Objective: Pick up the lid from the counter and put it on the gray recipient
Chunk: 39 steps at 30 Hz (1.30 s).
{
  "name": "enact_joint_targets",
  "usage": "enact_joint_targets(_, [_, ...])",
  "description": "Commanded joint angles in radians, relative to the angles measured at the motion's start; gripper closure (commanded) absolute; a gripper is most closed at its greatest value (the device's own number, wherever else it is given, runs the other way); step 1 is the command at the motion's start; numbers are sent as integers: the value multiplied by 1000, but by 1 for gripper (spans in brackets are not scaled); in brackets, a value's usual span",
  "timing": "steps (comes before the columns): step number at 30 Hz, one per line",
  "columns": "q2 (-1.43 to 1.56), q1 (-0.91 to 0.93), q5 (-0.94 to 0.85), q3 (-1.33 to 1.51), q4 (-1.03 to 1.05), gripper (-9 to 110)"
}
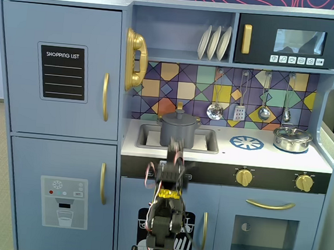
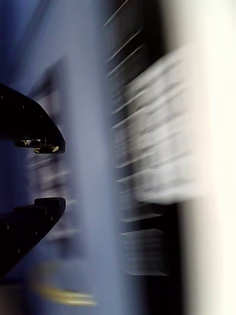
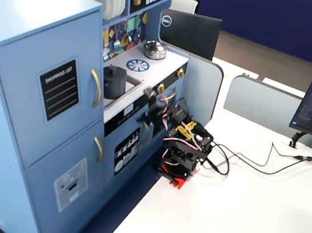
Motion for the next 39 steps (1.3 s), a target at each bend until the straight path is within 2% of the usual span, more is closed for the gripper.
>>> enact_joint_targets(1, [91,2,-9,161,17,101])
enact_joint_targets(3, [118,-17,26,212,97,101])
enact_joint_targets(7, [117,-37,-25,213,362,100])
enact_joint_targets(13, [127,-28,-40,213,591,97])
enact_joint_targets(17, [127,-31,81,213,615,96])
enact_joint_targets(39, [127,-26,77,213,615,93])
